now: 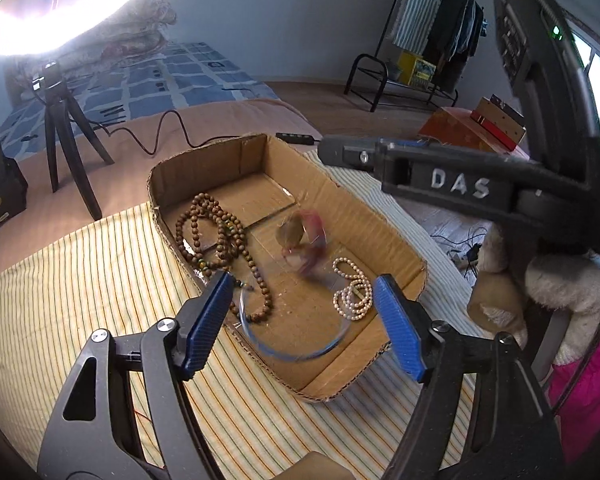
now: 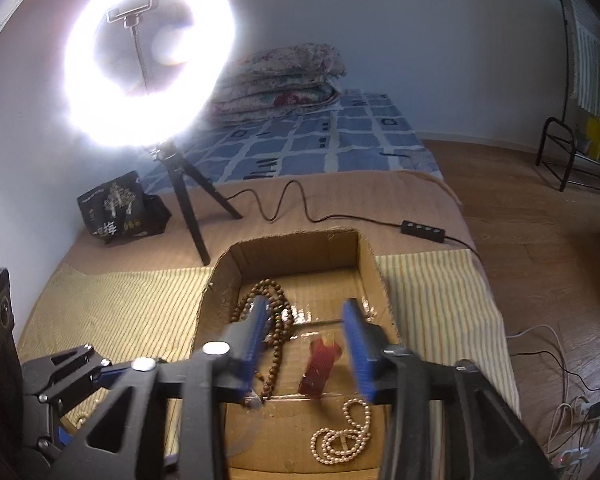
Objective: Organize jewelry
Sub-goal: 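Open the left gripper to drop the bangle while the right gripper releases the watch into the box, then withdraw both grippers from the box back over the sheet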
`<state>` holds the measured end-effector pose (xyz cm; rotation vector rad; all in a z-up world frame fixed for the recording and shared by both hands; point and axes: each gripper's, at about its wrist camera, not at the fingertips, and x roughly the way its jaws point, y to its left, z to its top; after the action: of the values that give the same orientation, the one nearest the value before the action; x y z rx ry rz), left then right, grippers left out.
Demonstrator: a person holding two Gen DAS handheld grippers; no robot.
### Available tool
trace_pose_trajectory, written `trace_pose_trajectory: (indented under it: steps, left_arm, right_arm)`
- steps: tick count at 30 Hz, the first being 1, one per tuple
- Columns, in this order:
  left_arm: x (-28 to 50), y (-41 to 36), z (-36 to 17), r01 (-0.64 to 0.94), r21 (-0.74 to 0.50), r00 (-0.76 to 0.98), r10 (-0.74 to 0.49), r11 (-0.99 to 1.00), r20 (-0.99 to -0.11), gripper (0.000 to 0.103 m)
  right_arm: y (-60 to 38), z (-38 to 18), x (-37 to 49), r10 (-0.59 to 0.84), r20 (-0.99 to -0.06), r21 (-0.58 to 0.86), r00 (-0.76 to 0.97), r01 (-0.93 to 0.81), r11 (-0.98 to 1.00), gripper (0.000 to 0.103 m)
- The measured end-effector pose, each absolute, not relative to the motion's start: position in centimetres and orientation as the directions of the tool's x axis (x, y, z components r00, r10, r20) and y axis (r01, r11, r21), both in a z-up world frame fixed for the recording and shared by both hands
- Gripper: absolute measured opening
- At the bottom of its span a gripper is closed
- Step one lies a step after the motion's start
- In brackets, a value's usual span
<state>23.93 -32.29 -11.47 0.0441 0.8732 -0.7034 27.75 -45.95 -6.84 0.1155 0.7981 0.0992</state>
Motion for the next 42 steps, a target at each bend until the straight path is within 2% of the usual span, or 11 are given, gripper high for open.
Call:
trace_pose_trajectory:
  steps: [1, 2, 7, 16, 31, 42]
  left_arm:
    - [23.9, -32.3, -11.6, 0.58, -0.238, 0.433, -0.542, 0.779, -0.72, 0.079]
    - [23.9, -32.3, -11.7, 0.577, -0.238, 0.428, -0.538, 0.781, -0.727, 0.079]
    - [23.8, -32.0, -12.1, 0.576, -0.234, 0.421, -0.529, 0.784, -0.737, 0.08]
    - [23.2, -30.1, -10.8, 0.562, -0.239, 0.445, -0.533, 0.792, -0.719, 0.08]
    - [21.4, -25.6, -6.6, 0.531, -0.212, 0.539, -0.519, 0.821, -0.663, 0.08]
    - [19.4, -18.8, -4.6, 0.485, -0.155, 0.621, -0.464, 0.86, -0.632, 0.08]
  right_arm:
    - [-46.0, -6.7, 27.7, 0.122, -0.704, 0.136, 0.699, -0.036, 0.99, 0.068]
    - [-46.0, -6.5, 27.6, 0.112, -0.699, 0.132, 0.706, -0.026, 0.991, 0.073]
    - [-46.0, -6.0, 27.2, 0.086, -0.693, 0.112, 0.716, -0.011, 0.994, 0.082]
    - [-45.7, -4.8, 26.0, 0.073, -0.687, 0.104, 0.723, -0.001, 0.995, 0.082]
    - [-43.4, -1.6, 22.4, 0.066, -0.657, 0.079, 0.751, -0.019, 0.997, 0.09]
    - [-39.1, -0.8, 18.8, 0.131, -0.647, 0.06, 0.752, -0.121, 0.991, 0.09]
